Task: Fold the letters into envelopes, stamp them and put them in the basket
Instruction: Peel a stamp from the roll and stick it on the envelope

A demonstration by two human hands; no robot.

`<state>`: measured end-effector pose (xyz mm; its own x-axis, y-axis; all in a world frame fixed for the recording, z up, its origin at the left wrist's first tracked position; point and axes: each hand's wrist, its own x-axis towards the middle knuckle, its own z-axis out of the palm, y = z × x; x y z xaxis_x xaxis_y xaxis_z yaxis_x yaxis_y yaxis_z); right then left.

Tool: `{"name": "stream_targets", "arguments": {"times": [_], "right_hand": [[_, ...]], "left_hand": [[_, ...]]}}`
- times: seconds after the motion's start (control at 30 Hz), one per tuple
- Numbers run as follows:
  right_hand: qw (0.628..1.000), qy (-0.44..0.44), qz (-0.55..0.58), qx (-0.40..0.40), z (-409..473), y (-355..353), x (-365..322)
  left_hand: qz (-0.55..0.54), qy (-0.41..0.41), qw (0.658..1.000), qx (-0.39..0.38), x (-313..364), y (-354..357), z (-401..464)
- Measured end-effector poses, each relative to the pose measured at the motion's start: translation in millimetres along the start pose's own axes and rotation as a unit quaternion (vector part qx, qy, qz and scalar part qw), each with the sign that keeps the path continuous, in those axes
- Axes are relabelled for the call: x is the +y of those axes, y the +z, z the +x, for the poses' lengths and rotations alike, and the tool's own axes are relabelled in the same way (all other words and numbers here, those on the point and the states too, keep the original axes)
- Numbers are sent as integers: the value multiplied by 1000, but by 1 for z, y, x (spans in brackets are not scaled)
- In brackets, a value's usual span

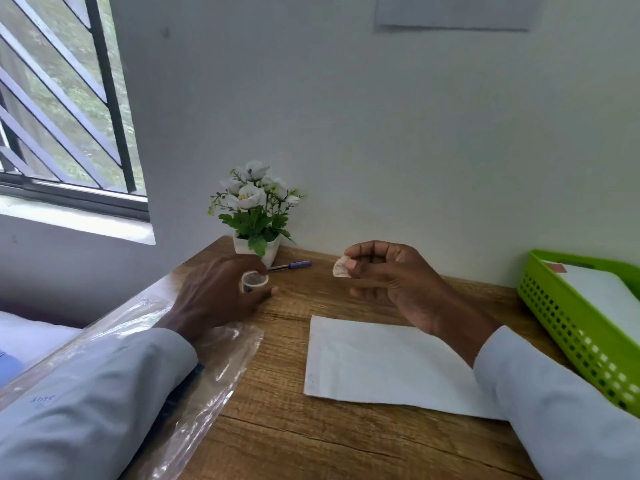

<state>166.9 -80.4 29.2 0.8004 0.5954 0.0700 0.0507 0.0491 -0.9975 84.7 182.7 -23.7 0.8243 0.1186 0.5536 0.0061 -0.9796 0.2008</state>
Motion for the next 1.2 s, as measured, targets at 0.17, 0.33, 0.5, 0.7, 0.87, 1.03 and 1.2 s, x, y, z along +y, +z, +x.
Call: {"name": "stream_targets", "arguments": {"times": [0.17,0.33,0.5,0.7,0.87,1.03,1.2], "right_hand": [[1000,-2,-9,24,-46,-36,-19],[995,-41,-53,77,-84,-61,-21],[986,-64,-108,105,-110,-73,-18],[984,-68,-84,139,-123,-81,-16],[985,-52,-11,164,-126,-89,-8],[975,-36,0,218,-122,-98,3],[955,-17,-44,293,-116,-112,18]], "left_hand": [[-70,19,996,56,35,-14,7],[-211,75,974,-32,103,-20,7],[-404,60,903,-134,169,-20,12],[-427,51,885,-180,209,-4,17],[-444,36,869,-216,215,7,19],[-385,39,897,-214,219,22,23],[-207,92,950,-215,232,44,16]]}}
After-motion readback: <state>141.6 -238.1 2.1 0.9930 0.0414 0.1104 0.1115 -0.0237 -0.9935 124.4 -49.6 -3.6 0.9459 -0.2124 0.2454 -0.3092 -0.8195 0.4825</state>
